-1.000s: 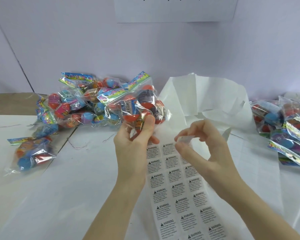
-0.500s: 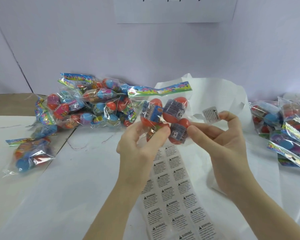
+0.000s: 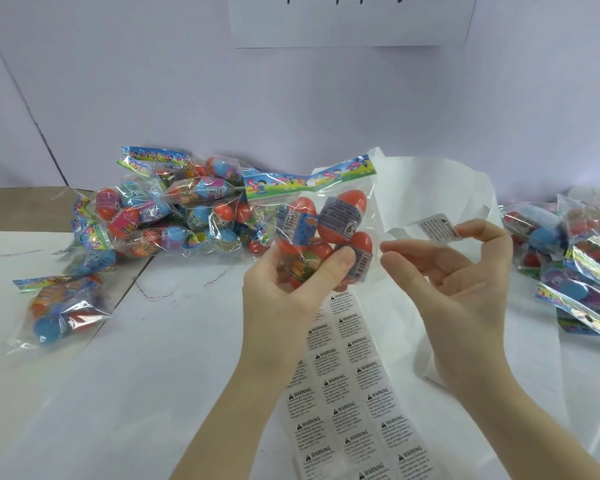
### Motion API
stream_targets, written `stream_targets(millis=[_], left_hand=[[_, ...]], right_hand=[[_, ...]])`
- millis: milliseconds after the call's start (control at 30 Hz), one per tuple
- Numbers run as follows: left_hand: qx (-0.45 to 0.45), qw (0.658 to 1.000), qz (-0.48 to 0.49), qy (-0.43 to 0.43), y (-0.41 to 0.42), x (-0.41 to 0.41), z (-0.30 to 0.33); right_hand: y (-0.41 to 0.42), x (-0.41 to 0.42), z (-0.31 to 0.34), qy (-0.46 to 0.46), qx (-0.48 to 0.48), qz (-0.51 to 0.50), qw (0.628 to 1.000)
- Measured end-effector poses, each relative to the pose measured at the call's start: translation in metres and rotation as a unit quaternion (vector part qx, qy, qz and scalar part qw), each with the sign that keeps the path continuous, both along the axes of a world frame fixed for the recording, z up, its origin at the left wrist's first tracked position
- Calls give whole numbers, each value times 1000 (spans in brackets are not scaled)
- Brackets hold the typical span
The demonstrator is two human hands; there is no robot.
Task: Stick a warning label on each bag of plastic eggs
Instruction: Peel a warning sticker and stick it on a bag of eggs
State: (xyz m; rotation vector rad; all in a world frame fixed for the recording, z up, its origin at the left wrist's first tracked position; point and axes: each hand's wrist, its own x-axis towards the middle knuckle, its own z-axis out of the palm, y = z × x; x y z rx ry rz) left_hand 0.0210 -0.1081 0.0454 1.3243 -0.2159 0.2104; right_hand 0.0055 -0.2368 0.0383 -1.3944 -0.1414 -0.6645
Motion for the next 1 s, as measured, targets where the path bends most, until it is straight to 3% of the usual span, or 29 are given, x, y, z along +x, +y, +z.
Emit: stream_targets(millis=[233,333,467,600,733,867,1000], left_hand=[[-62,994,-70,54,5,1,4],[-61,994,-75,59,5,1,4],[-58,996,-44,52,1,0,4],[-48,997,-38,52,-1,0,3],[-60,996,-41,57,-1,-1,4],[-63,995,-51,59,1,-1,5],[-59,994,-59,65,2,0,3]], right_hand=[[-9,0,11,81,154,178,969],[-10,0,12,76,155,175,969],[-5,-2,9,4,7,15,1000],[-1,-2,-2,-62,-142,-108,982],[3,-3,-5,-123,-206,-148,959],[3,-4,-1,-100,-163,-113,975],[1,-6,7,-32,-26,-2,999]])
